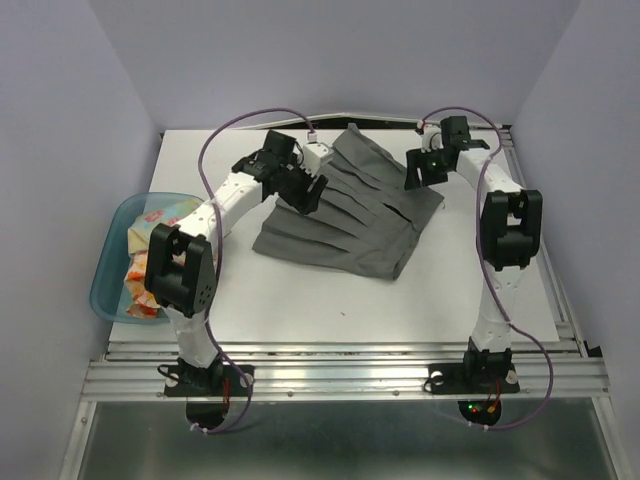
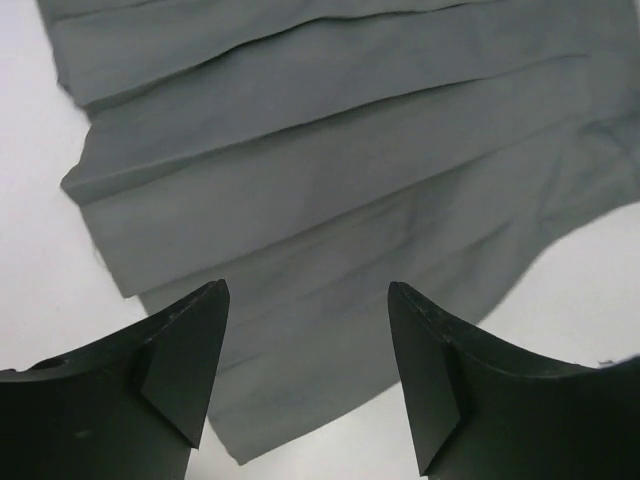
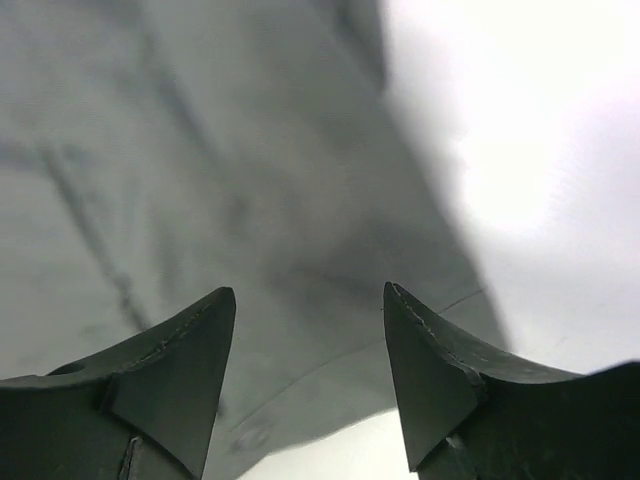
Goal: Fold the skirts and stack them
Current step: Flatten the skirt out
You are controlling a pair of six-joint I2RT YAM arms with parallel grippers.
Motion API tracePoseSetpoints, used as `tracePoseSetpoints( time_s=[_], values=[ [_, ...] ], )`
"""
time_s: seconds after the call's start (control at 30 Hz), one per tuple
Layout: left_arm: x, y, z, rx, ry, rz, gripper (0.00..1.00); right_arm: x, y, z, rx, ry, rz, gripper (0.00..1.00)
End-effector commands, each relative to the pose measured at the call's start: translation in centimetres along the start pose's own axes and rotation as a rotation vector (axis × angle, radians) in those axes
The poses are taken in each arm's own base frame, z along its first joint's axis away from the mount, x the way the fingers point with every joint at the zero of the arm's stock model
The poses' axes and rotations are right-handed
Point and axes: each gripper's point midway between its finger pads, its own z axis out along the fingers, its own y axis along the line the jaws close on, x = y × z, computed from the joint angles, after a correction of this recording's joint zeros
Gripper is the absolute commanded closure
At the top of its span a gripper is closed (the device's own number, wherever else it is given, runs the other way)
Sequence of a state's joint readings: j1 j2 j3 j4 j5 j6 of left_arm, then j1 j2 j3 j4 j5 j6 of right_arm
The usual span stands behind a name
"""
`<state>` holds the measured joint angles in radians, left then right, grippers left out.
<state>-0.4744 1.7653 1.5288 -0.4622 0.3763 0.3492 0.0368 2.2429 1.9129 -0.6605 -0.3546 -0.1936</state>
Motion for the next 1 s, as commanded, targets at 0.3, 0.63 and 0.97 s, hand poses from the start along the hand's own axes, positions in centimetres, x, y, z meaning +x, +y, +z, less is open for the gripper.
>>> tracePoseSetpoints(
  time_s=[0.3,0.63,0.97],
  values=[
    [11.1,1.0,6.2,0.02,0.298,-0.117,0.46,9.6,10.3,-1.5,-0.229,0.215,-0.065,0.41],
    [17.1,-9.5,4.8,0.255,0.478,-0.032,0.62,14.8,5.1,0.8,-0.044,0.385,-0.232,0.42],
    [7.0,-20.1,-0.9,0.573,0.116,0.169,0.53,12.0,5.1,-2.8,-0.137,0.267,-0.455,0.47]
  ],
)
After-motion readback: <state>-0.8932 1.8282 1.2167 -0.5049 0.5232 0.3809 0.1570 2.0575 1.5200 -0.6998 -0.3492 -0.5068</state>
